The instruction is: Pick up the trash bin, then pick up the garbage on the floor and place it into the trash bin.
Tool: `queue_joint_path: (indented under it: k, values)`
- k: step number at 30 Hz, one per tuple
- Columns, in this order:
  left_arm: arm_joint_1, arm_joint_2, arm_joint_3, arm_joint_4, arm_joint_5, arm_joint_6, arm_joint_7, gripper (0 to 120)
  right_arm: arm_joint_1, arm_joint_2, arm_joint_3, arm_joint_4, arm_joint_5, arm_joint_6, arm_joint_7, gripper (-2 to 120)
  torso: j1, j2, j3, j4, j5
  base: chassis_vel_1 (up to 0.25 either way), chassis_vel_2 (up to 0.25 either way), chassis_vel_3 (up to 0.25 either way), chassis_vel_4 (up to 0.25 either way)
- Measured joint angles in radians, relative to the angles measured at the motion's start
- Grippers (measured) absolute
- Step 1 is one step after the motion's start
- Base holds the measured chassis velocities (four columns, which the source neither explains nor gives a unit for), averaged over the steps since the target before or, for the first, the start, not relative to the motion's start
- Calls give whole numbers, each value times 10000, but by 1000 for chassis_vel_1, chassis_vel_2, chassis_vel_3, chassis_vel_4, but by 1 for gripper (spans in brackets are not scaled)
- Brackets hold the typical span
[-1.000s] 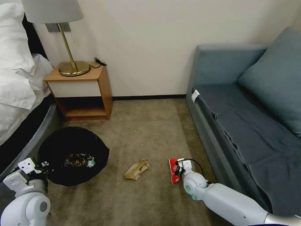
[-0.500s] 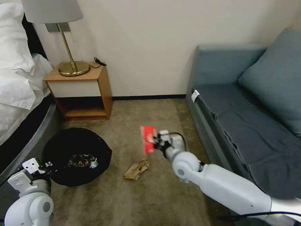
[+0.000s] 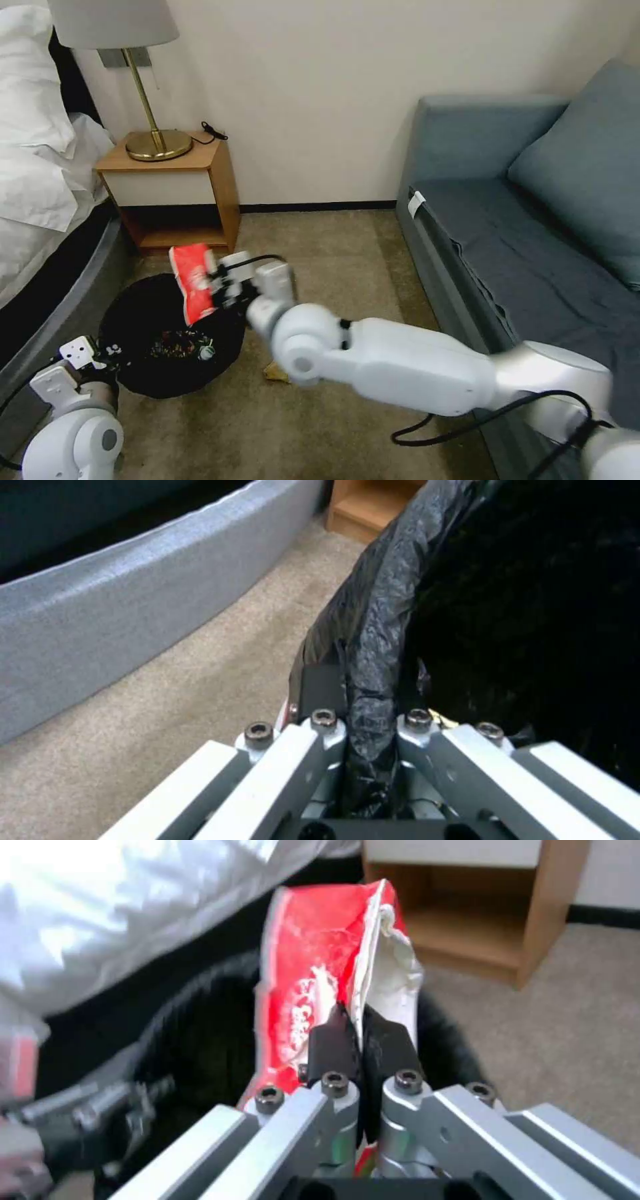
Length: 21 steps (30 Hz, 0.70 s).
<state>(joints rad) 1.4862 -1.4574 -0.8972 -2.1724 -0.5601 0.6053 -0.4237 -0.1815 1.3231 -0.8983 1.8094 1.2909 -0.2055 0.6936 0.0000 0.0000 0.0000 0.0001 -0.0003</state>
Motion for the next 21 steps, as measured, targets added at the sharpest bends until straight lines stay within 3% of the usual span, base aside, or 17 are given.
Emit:
queue_joint_path:
  k: [9, 16, 18, 21]
  values:
    - [-32, -83, 143, -64, 100, 25, -22, 3, 89, 564, -1248, -928, -355, -13, 371, 4, 0, 0, 0, -1, 1, 0, 0, 0, 0]
    - [-38, -121, 186, -78, 142, 31, -28, 3, 127, 635, -1269, -863, -411, -72, 425, 32, 0, 0, 0, -2, 3, 0, 0, 0, 0]
    - [-39, -122, 186, -78, 142, 31, -28, 3, 128, 635, -1268, -861, -413, -73, 427, 32, 0, 0, 0, -2, 3, 0, 0, 0, 0]
    - [-42, -125, 188, -78, 143, 33, -28, 3, 139, 583, -1131, -703, -600, -94, 431, 50, 0, 0, 0, -1, 3, 0, 0, 0, 0]
